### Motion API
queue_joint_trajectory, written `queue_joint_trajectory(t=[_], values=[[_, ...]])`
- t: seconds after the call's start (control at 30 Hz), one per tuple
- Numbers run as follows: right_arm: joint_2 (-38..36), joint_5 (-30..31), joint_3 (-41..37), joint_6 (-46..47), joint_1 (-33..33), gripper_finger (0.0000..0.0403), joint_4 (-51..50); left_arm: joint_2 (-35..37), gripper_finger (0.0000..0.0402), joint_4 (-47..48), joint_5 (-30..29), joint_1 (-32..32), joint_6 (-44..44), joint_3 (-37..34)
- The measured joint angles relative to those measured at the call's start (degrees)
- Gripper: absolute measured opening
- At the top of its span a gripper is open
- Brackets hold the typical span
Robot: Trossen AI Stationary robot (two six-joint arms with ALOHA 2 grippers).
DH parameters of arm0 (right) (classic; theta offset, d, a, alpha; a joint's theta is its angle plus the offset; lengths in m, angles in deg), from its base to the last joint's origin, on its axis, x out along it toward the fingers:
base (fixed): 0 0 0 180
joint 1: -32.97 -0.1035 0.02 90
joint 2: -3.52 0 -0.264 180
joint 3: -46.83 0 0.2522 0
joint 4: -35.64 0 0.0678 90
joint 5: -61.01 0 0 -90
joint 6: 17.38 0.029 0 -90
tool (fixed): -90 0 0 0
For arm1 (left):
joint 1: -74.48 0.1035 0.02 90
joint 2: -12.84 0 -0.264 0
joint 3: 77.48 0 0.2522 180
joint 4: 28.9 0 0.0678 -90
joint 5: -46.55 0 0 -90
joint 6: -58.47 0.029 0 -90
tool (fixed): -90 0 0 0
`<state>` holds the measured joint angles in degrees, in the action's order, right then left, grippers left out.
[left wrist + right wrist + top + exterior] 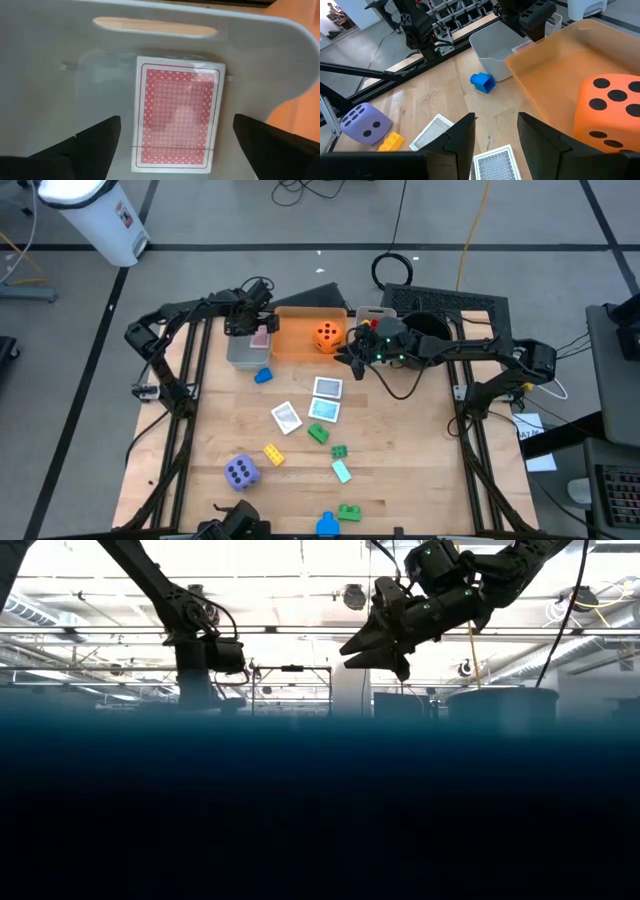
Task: Pick & Place Toys
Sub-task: Put the green game piece into the right gray bin
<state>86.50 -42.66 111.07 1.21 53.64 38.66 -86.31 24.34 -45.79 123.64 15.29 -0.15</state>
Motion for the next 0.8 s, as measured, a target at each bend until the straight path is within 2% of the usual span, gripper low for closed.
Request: queue_joint_trajectory(t=[0.2,0.37,0.57,0.7,0.8], values=[[0.00,0.02,0.00,0.00,0.00,0.0141,0.01,1.13,0.0394,0.51,4.31,0.24,0.06,0.24],[0.00,0.07,0.00,-0.02,0.00,0.0141,0.01,4.09,0.0394,0.79,12.78,0.99,2.49,1.76],[0.00,0.07,0.00,-0.02,0.00,0.0141,0.03,10.00,0.0395,-0.11,23.00,1.90,1.50,2.56],[0.00,0.07,0.00,0.13,0.00,0.0141,0.05,13.95,0.0395,-0.44,22.95,0.80,1.51,2.60],[0.00,0.09,0.00,0.41,0.00,0.0141,0.11,15.51,0.0395,-0.69,20.28,-0.82,3.28,2.60]])
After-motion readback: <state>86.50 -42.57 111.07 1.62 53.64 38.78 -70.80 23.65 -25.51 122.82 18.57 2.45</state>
